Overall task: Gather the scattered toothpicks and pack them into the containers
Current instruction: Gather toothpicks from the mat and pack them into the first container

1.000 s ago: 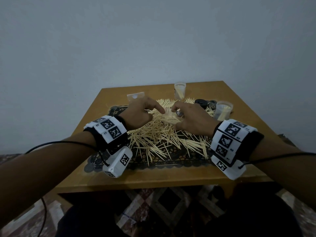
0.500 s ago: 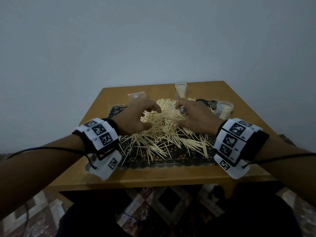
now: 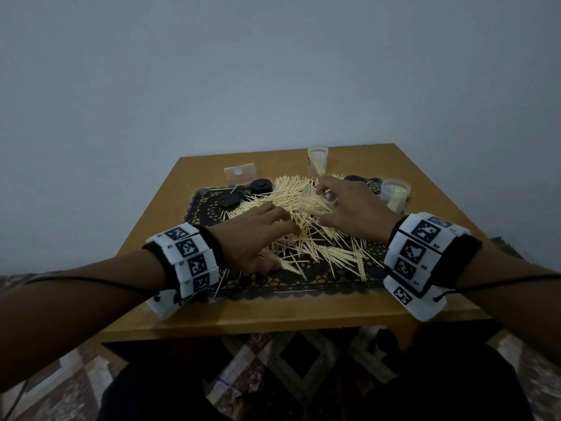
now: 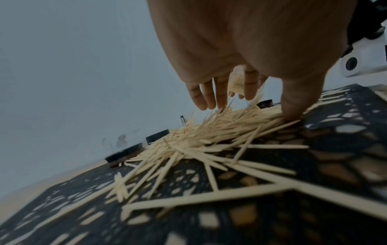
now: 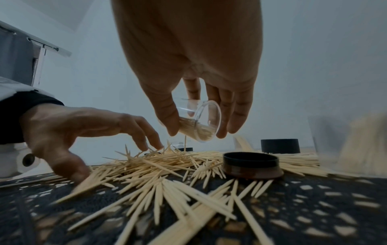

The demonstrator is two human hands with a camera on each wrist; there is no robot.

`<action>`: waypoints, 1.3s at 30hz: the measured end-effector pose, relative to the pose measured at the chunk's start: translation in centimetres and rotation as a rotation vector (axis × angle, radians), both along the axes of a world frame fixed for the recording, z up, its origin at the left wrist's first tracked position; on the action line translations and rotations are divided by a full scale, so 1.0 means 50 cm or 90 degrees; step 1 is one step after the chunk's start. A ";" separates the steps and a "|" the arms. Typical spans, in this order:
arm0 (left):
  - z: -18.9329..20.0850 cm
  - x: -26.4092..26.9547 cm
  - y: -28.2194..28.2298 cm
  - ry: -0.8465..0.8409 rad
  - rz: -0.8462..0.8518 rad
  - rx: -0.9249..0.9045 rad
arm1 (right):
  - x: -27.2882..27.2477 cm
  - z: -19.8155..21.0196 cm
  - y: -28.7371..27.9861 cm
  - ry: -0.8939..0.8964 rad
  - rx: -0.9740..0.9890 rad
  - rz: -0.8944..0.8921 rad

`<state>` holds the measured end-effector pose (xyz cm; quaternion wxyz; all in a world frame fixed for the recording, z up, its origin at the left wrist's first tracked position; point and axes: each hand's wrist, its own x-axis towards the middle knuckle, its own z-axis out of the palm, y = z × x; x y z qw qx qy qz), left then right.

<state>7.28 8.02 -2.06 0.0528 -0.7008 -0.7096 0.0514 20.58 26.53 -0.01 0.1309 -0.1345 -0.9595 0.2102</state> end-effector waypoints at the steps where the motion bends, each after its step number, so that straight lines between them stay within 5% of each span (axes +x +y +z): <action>1: -0.003 0.001 0.009 0.014 -0.002 0.009 | 0.001 0.001 0.002 0.000 0.001 -0.004; 11: 0.033 0.016 -0.039 -0.088 0.043 0.121 | 0.009 0.010 0.010 0.001 0.005 -0.026; 20: 0.026 0.071 -0.185 -0.203 0.075 -0.175 | 0.009 0.018 0.010 0.009 0.010 -0.015; 35: -0.004 0.049 -0.041 -0.195 0.147 0.003 | 0.010 0.015 0.009 0.009 0.003 -0.012; 39: 0.014 0.080 -0.039 -0.201 0.100 0.126 | 0.012 0.014 0.011 0.012 0.003 -0.013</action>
